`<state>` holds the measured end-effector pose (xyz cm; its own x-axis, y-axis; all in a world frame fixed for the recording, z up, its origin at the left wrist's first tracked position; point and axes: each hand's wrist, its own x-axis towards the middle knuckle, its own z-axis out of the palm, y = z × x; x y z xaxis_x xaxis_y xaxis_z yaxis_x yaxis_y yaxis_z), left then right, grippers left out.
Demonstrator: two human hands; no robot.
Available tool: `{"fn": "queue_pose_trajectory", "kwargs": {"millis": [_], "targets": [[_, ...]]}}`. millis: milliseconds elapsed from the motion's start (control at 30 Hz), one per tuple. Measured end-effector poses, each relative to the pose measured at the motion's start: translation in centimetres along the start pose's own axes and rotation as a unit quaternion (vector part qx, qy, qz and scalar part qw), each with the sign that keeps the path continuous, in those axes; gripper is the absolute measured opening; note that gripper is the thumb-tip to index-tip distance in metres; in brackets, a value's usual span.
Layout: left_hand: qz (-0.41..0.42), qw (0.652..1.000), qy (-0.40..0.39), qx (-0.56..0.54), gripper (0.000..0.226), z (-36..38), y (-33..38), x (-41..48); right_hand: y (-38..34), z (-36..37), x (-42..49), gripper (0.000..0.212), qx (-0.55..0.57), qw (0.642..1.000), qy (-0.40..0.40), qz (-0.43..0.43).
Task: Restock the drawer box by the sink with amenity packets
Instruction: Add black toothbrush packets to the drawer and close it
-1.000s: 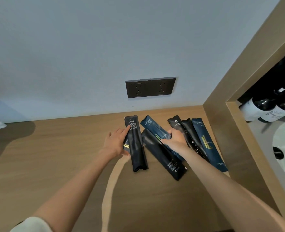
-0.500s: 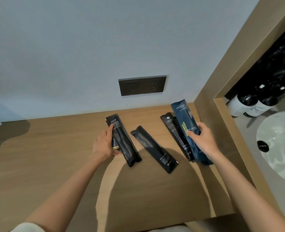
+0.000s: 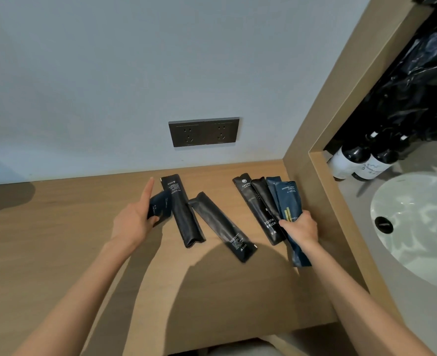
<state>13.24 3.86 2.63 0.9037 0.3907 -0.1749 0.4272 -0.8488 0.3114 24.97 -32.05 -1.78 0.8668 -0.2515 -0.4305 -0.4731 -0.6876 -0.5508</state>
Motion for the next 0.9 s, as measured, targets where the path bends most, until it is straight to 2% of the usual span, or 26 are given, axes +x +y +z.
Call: {"fn": "queue_pose_trajectory", "kwargs": {"millis": [233,433,533,633,733,900], "targets": [[0.002,0.979,0.039,-0.2,0.094,-2.3,4.4,-2.9,-0.4,0.4,0.5,0.054,-0.042,0.999,0.014,-0.01],[-0.055,0.925,0.008,-0.376,0.093,-1.2,7.6,-5.1,-0.5,0.7,0.7,0.057,-0.105,0.993,-0.005,-0.046],[-0.066,0.914,-0.005,-0.4,0.09,-0.4,8.6,-6.2,-0.4,0.9,0.8,0.051,-0.149,0.986,-0.01,-0.075],[-0.073,0.909,-0.014,-0.41,0.089,0.2,9.4,-6.8,-0.4,0.9,0.8,0.059,-0.181,0.977,-0.025,-0.106],[-0.08,0.904,-0.012,-0.42,0.089,0.7,10.1,-7.1,-0.1,0.9,0.5,0.071,-0.149,0.982,-0.055,-0.107],[-0.085,0.898,-0.017,-0.431,0.087,0.9,11.3,-7.8,0.7,0.9,0.0,0.078,-0.122,0.983,-0.107,-0.086]]}}
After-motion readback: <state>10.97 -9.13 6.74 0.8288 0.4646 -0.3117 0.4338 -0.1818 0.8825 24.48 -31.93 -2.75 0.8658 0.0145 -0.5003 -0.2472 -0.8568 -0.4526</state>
